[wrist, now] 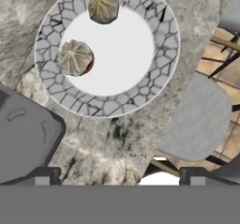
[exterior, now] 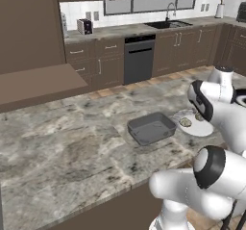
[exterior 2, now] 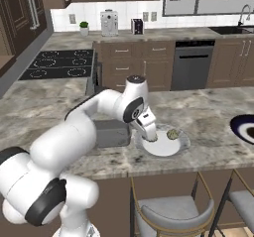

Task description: Place two dumplings into each of the tupperware containers and then place the containers in the fridge.

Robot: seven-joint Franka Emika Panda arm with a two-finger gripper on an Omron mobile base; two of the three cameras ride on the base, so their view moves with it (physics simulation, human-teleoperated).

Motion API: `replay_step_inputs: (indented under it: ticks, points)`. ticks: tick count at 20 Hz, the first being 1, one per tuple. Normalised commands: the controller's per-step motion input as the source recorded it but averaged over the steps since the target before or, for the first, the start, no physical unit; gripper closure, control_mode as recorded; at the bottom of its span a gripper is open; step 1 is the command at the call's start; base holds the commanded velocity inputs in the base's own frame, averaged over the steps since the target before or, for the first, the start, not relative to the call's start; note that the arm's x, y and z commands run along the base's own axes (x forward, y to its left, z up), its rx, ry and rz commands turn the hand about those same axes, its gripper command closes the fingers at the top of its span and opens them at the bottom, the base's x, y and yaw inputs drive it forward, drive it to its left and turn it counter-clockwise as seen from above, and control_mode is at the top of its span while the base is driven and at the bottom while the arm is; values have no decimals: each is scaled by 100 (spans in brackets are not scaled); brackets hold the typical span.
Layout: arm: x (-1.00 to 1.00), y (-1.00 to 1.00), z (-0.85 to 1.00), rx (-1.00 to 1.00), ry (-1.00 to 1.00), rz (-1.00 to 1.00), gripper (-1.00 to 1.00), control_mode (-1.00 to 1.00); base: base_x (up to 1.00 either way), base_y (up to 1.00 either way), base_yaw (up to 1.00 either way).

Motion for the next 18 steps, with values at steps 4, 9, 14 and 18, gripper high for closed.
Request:
replay_step_inputs:
  ticks: [4, 9, 14, 18]
  points:
    - [21, 0, -26, 15, 0, 1, -100, -100, 0, 0, 0]
    - [29, 0, -25, 6, 0, 0, -100, -100, 0, 0, 0]
    - [11, -1, -45, 0, -2, 0, -100, -100, 0, 0, 0]
    - [3, -1, -31, 0, -5, 0, -100, -100, 0, 0, 0]
